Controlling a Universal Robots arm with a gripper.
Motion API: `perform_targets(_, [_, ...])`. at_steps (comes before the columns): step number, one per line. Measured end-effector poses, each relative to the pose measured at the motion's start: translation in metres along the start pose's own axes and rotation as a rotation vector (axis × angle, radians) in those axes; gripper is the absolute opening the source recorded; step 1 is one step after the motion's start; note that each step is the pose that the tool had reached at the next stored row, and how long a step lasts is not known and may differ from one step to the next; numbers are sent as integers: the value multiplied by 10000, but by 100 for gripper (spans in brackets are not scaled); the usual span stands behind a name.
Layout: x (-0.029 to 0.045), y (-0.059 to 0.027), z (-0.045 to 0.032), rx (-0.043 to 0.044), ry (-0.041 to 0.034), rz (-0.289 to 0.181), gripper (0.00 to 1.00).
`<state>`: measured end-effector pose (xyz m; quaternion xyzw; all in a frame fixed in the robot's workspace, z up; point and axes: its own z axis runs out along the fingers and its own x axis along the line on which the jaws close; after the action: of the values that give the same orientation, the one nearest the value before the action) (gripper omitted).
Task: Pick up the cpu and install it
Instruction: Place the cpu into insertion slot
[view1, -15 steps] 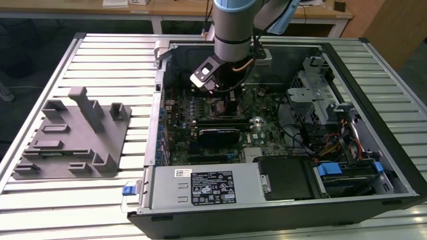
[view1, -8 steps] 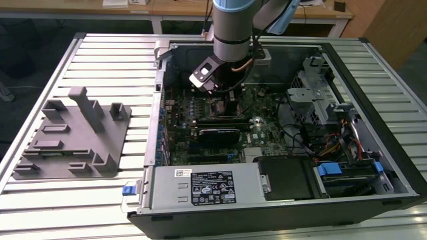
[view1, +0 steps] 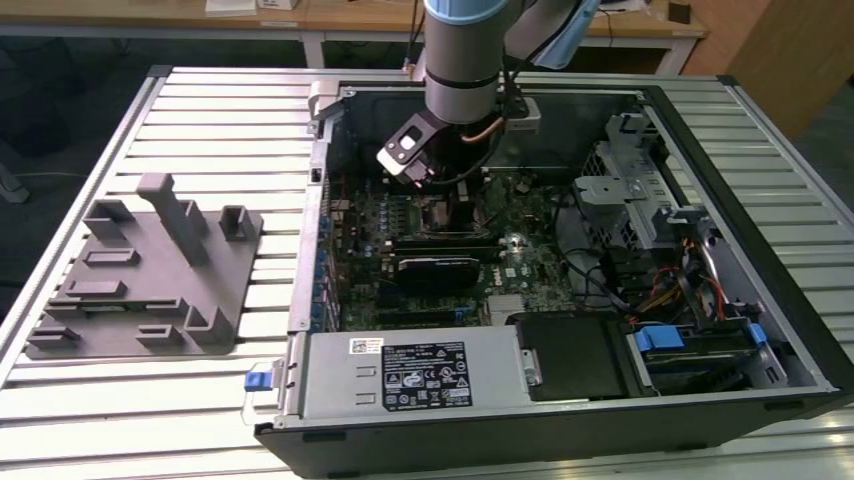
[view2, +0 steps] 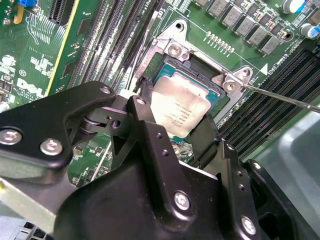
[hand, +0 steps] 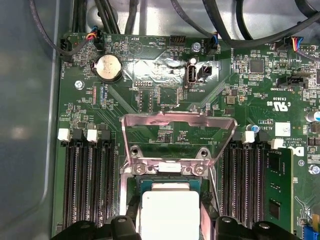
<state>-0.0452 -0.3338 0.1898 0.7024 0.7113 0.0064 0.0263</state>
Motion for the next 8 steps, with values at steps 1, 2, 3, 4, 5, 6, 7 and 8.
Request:
perform_targets(1, [1,0,0,1,0,-2,55])
perform_targets(2, [1,0,0,0,0,-2,55])
perform_targets(3, [1,-1,-1,1,-1,-2,55])
perform_targets(4, [1,-1,0,1,-1,0,55])
perform_targets(5, [2,-1,0,1,0,0,55])
perform_targets(6, [2,-1,-1,1,-1,-1,55])
perform_targets(7, [2,-1,-1,1,-1,0,55])
perform_targets(8, [2,-1,0,1,0,0,55])
